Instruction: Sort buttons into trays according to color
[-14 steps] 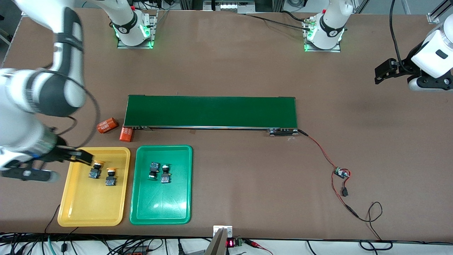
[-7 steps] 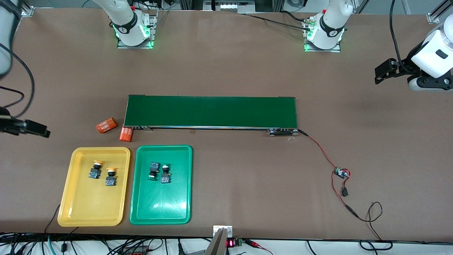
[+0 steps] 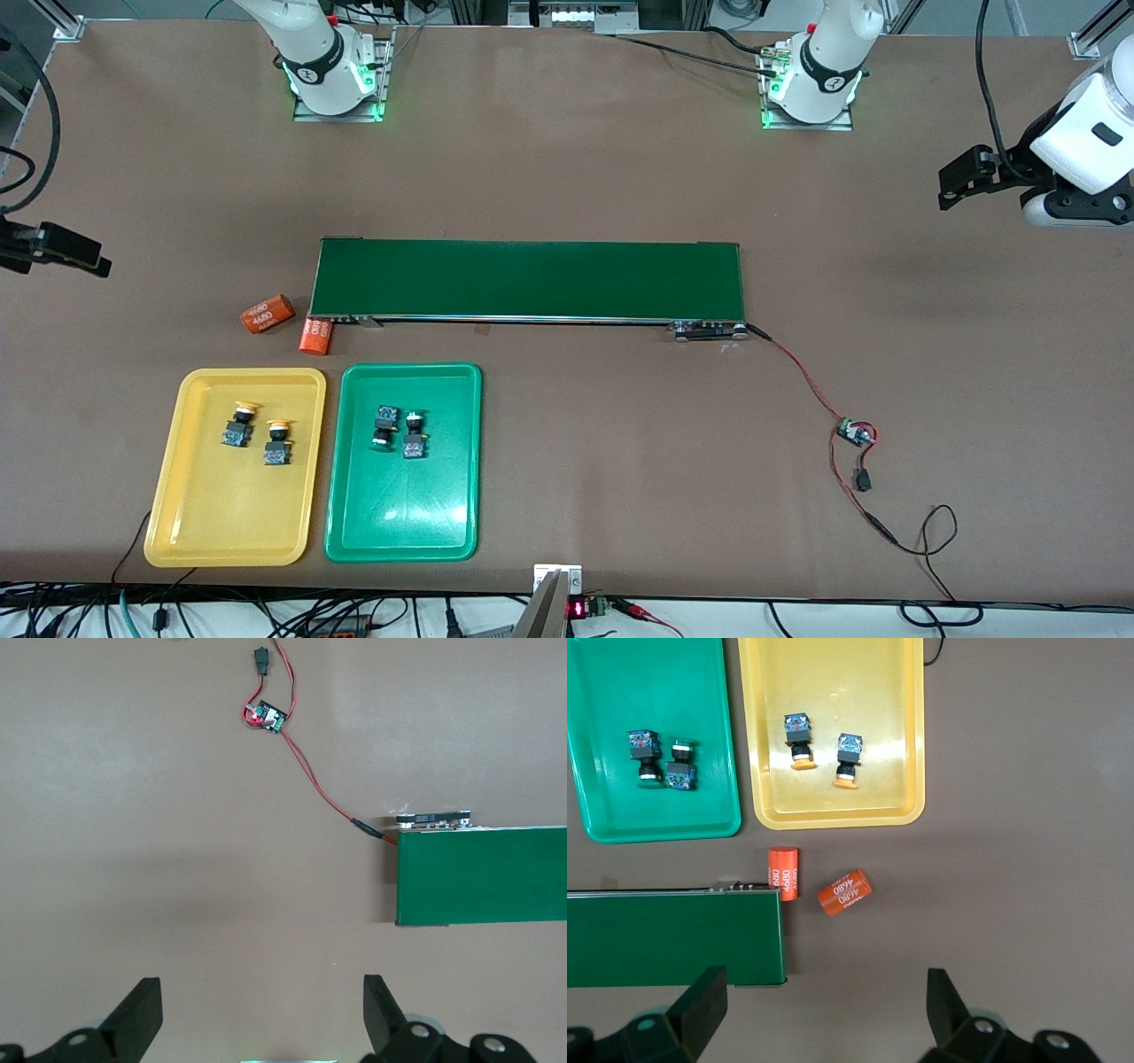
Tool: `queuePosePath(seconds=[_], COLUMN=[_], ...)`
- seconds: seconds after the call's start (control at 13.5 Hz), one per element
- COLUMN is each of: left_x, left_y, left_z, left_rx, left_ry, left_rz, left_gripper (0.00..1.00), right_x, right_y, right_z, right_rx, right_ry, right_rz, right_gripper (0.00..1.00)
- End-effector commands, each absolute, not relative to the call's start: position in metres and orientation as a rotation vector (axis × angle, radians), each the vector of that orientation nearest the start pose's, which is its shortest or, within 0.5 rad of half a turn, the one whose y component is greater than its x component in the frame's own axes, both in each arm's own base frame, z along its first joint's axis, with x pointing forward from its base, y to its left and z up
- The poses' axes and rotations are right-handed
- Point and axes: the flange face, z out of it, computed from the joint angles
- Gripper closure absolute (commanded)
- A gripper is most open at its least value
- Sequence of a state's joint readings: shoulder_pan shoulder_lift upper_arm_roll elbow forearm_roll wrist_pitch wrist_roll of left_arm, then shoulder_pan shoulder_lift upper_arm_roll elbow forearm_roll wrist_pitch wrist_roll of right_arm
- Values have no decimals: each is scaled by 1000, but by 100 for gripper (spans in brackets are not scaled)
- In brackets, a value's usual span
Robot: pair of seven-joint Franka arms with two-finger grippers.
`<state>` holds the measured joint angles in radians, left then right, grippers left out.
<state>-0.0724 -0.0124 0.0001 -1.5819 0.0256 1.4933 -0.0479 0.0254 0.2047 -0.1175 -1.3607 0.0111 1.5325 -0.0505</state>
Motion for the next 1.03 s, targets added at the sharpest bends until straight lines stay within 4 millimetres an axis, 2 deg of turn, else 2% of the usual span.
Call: queuePosePath(seconds=[0.0, 0.22, 0.52, 0.96], left_x=[537, 537, 537, 536], left_y=[-35, -35, -35, -35], left_z=[628, 628, 628, 628], left_rx=[-3126, -3126, -3126, -3126], left_ry=[59, 59, 59, 59], left_rz=[114, 119, 122, 124], left_gripper=[0, 0, 0, 0], right_x=[589, 577, 566, 566], right_y=[-47, -47, -47, -44], right_z=[603, 605, 608, 608], right_rx=[-3160, -3180, -3175, -3164], right_ry=[65, 59, 61, 56], right_rz=[62, 13, 61, 68], right_gripper=[0, 0, 0, 0])
